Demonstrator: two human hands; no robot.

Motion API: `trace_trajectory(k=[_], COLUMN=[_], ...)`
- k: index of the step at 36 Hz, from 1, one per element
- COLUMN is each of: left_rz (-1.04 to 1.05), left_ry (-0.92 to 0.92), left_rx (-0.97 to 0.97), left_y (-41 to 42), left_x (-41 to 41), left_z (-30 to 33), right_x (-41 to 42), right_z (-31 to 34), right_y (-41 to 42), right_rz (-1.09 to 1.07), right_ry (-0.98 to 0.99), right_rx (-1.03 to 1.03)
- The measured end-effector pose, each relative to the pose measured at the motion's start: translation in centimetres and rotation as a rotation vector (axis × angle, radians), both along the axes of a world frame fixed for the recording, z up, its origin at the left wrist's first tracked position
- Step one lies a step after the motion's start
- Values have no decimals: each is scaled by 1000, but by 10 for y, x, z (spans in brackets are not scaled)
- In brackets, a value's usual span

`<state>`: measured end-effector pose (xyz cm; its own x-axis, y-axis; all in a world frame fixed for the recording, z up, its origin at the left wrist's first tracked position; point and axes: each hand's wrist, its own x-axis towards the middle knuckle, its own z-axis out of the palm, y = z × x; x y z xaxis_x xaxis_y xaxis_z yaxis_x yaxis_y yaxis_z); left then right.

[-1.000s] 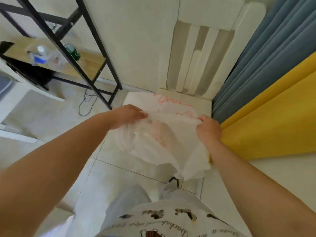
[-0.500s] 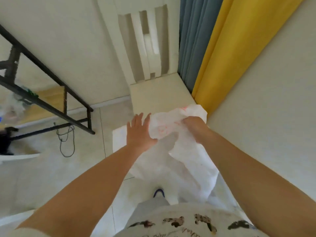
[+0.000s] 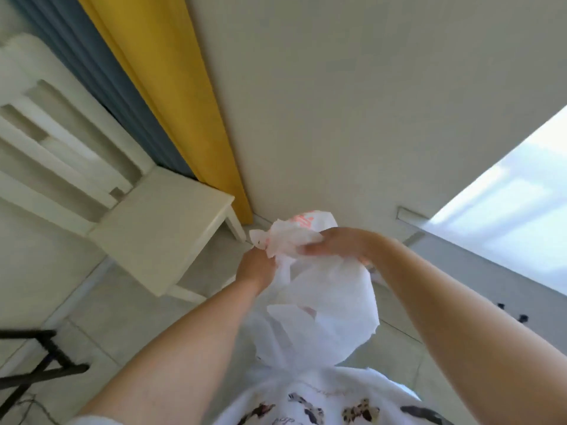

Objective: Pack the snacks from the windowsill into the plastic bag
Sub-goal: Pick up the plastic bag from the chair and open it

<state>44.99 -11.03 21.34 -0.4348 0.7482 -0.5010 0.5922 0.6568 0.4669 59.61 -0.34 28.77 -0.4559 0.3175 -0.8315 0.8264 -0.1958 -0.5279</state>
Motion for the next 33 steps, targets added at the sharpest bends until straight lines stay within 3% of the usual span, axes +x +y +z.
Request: trace_trajectory(k=[2,4,7,13,16,23,33], left_rz=[121,163,103,-64,-160,-330,-420], left_ry=[-82,-147,-171,-86,-55,120,218], left_rx=[62,114,152,288,401,651,1003], left_y=[10,24,47,89,107,154,213], left_x=[28,61,118,226,276,361,447], left_z=[4,11,23,67,97,167,247], right_x=[45,91,162,282,338,434,515], right_z=[-4,-13,-20,-11,18,95,163], right_y=[6,8,4,18,28,41,70], right_rz=[262,383,163,-503,-734,-812,-887], right_ry=[-240,-469,-574,-363,-261,-260,-303], right_rx=[204,412,648,638,729,1063,1349])
